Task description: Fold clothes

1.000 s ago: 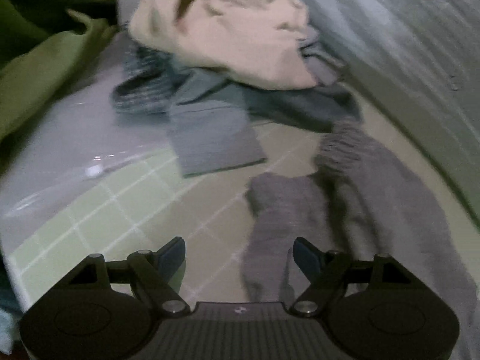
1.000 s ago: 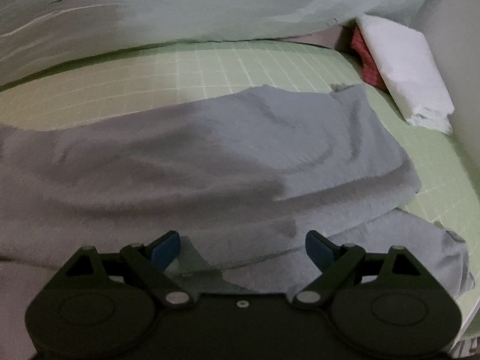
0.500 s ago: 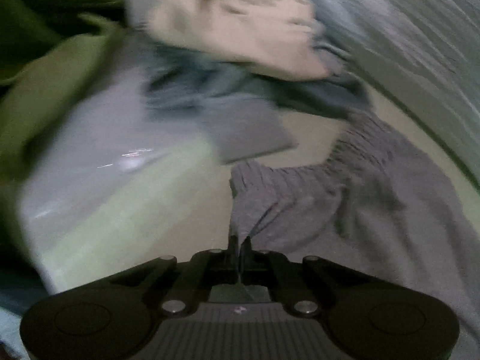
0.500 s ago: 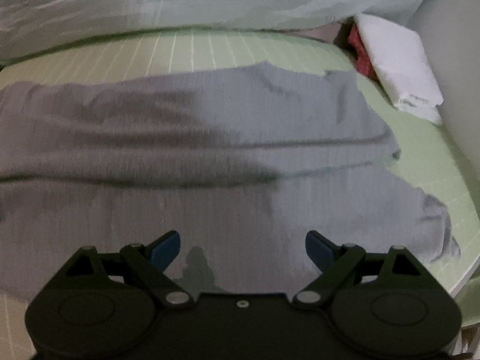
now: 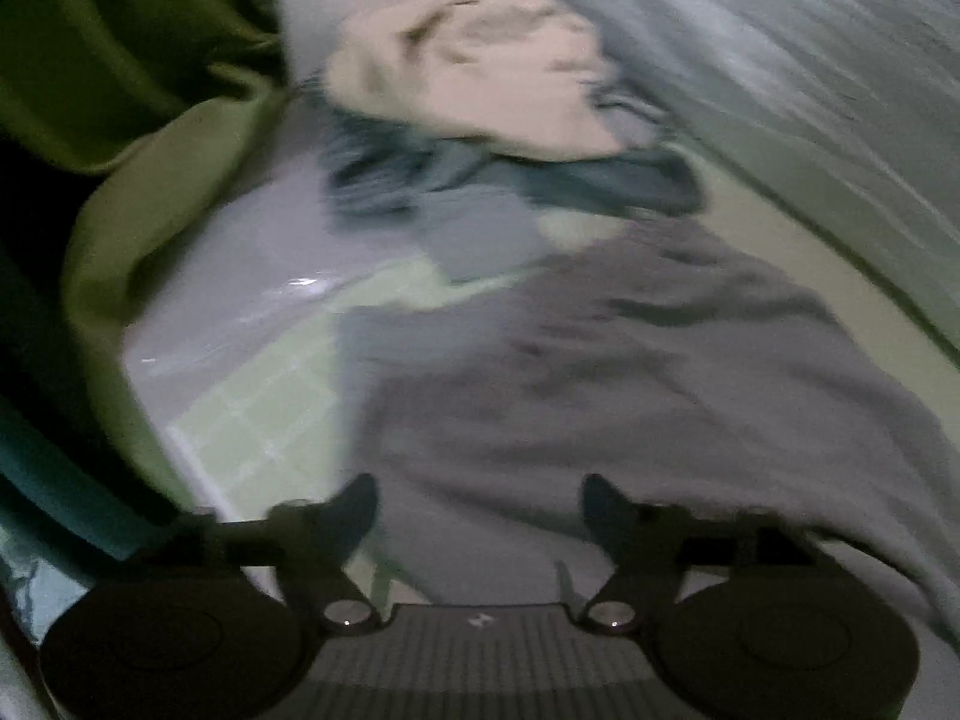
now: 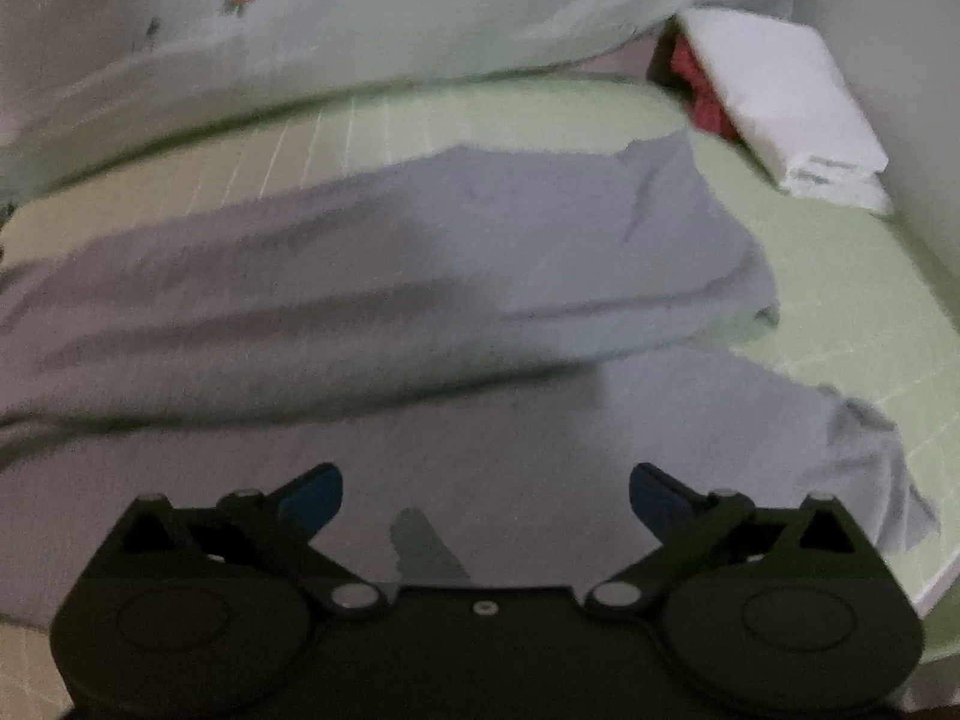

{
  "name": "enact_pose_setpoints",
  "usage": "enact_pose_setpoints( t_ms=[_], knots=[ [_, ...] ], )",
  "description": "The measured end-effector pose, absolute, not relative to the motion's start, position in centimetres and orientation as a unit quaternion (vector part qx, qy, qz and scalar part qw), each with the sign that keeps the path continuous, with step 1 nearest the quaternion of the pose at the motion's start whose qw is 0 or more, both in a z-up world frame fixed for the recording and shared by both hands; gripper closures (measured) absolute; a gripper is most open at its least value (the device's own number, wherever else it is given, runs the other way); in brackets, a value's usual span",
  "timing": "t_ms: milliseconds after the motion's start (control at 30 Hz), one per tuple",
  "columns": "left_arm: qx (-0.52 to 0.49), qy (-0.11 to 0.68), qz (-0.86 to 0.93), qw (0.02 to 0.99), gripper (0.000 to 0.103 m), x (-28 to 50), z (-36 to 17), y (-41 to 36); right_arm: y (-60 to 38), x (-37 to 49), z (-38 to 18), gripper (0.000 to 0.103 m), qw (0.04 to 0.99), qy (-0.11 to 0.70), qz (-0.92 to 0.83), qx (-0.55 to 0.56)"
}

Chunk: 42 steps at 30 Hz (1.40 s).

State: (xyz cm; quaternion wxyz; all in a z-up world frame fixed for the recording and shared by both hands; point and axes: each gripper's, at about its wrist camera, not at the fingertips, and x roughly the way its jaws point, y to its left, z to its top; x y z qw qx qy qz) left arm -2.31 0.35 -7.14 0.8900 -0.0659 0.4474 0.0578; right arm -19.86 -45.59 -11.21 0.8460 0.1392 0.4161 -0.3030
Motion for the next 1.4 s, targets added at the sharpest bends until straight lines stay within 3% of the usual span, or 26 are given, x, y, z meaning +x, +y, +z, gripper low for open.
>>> enact_pose_setpoints(
  t_ms=[33, 300, 700, 967, 1033, 1100, 1267, 1400],
  knots=[
    [-0.063, 0.446, 0.046, 0.891, 0.016, -2.6, -6.9, -1.0, -46.3, -20.2, -11.1, 0.000, 0.849, 0.408, -0.305, 0.142],
    [-0.032, 0.482, -0.006, 0.875, 0.011, -2.4, -8.5, -10.9, -53.9, -23.3, -10.4, 0.000, 0.853, 0.356, -0.346, 0.159],
    [-0.004, 0.527, 0.028, 0.849, 0.009, 1.9, -11.2, -18.1, -67.1, -21.7, -12.9, 0.002, 0.821, 0.366, -0.386, 0.209],
    [-0.001, 0.554, 0.058, 0.830, 0.000, 4.7, -12.2, -19.9, -72.2, -16.5, -14.8, 0.040, 0.811, 0.381, -0.378, 0.235],
    [0.003, 0.552, 0.056, 0.832, 0.000, 4.6, -12.3, -19.9, -71.7, -15.3, -14.6, 0.082, 0.823, 0.389, -0.360, 0.204],
    [-0.018, 0.554, 0.061, 0.830, 0.000, 4.5, -12.4, -19.5, -71.0, -14.0, -14.4, 0.098, 0.835, 0.398, -0.342, 0.168],
    [-0.031, 0.552, 0.065, 0.831, 0.000, 4.2, -12.6, -19.2, -63.8, -9.4, -13.2, 0.098, 0.871, 0.410, -0.271, -0.017],
    [-0.027, 0.550, 0.067, 0.832, 0.000, 4.0, -12.8, -19.2, -56.9, -7.3, -14.7, 0.095, 0.886, 0.424, -0.167, -0.084]
  ],
)
